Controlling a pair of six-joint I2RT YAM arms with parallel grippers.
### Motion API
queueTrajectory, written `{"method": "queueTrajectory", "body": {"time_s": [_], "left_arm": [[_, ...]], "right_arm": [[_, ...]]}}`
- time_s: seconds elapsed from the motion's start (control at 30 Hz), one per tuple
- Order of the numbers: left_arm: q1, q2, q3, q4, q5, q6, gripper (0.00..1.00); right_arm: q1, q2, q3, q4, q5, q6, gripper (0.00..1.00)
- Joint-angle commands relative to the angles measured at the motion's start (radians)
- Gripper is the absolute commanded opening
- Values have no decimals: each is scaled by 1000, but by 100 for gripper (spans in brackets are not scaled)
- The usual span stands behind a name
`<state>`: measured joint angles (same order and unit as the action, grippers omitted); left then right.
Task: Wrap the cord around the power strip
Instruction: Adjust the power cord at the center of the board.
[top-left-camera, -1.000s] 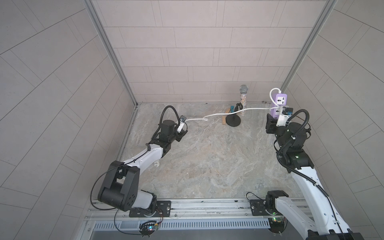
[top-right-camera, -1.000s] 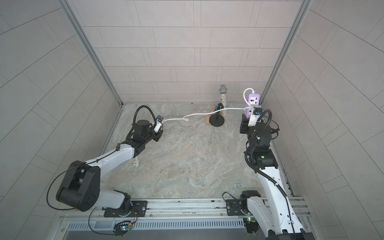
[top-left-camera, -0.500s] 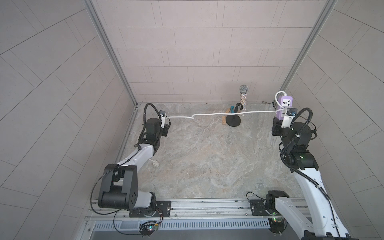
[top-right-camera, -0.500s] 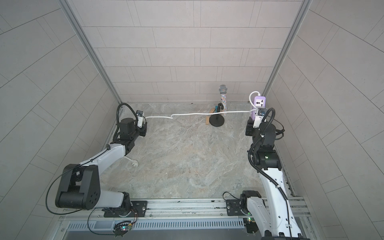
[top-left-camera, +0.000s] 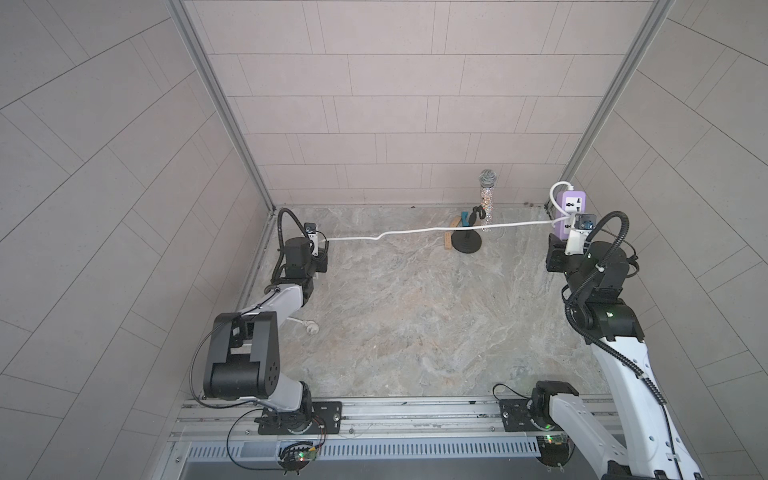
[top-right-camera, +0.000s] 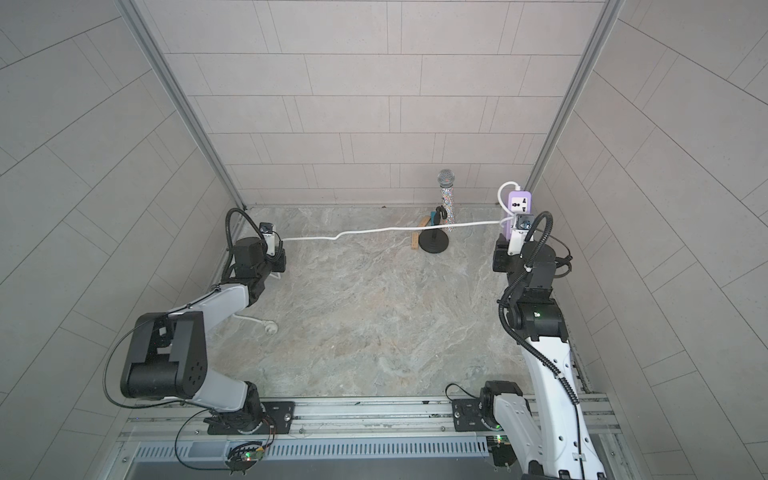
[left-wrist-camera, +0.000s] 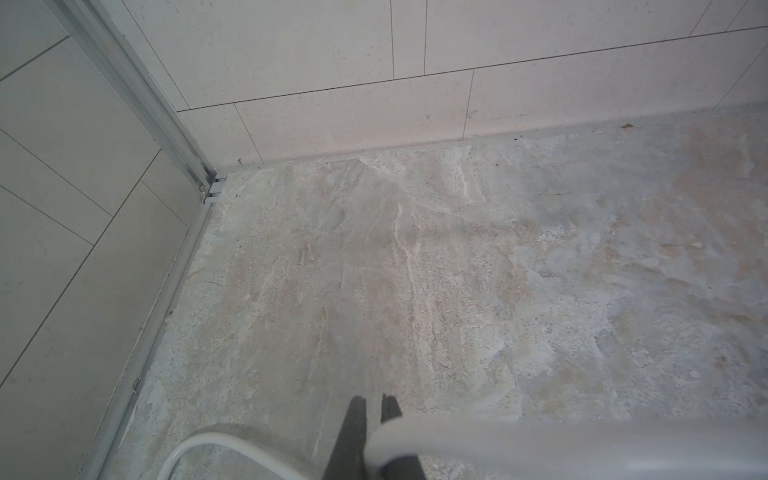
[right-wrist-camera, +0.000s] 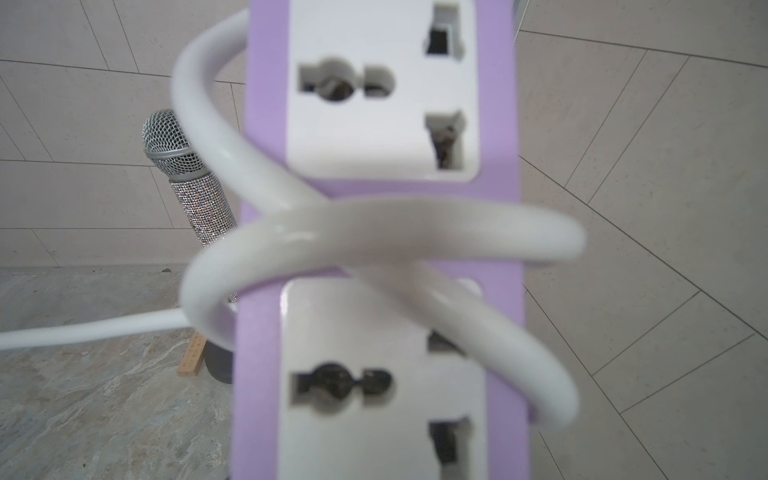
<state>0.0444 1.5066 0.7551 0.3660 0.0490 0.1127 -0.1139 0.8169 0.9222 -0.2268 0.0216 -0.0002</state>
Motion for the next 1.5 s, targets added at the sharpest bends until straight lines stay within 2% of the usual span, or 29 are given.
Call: {"method": "queueTrajectory", "body": {"time_s": [0.0, 0.1, 0.13, 0.33, 0.43, 0.47, 0.5, 0.6, 0.67, 0.7, 0.73, 0.8, 0.9, 1.0, 1.1, 1.3, 1.47], "left_arm": [[80, 19, 22, -32, -142, -82, 0], [89, 17, 30, -38, -111, -95, 0], [91, 10, 30, -34, -87, -97, 3], [86, -44, 3, 31, 80, -116, 37], [73, -74, -22, 65, 116, -137, 50], [65, -84, -28, 71, 113, -139, 57], [59, -93, -31, 69, 100, -146, 70], [35, -126, -39, 81, 130, -132, 74], [7, -150, -37, 77, 142, -101, 80], [-7, -160, -33, 69, 148, -80, 87], [-18, -169, -30, 53, 148, -66, 98], [-31, -177, -14, 6, 163, -49, 100], [-59, -191, -32, 53, 307, -36, 100], [-154, -171, -10, 68, 477, 37, 100], [-275, -117, 28, 61, 576, 106, 100], [-446, 84, 144, 163, 621, 115, 100], [-523, 286, 262, 304, 652, 57, 100]], "right_arm": [[-44, -40, 66, 89, 158, 27, 0], [-44, -32, 76, 91, 47, 30, 0], [-43, -29, 76, 96, -6, 29, 0], [-20, -1, 116, 90, -290, -1, 0], [19, 28, 145, 66, -397, -15, 0], [33, 33, 151, 64, -409, -17, 0], [47, 39, 152, 64, -422, -20, 0], [85, 62, 170, 40, -465, -42, 0], [107, 79, 186, 16, -478, -56, 0], [116, 87, 192, 10, -483, -60, 0], [123, 91, 195, 11, -485, -61, 0], [130, 100, 203, 13, -493, -60, 0], [144, 112, 220, 9, -520, -58, 0], [164, 123, 237, 3, -536, -60, 0], [179, 131, 255, -8, -541, -67, 0], [215, 133, 310, -50, -557, -79, 0], [241, 122, 333, -62, -587, -72, 0]]}}
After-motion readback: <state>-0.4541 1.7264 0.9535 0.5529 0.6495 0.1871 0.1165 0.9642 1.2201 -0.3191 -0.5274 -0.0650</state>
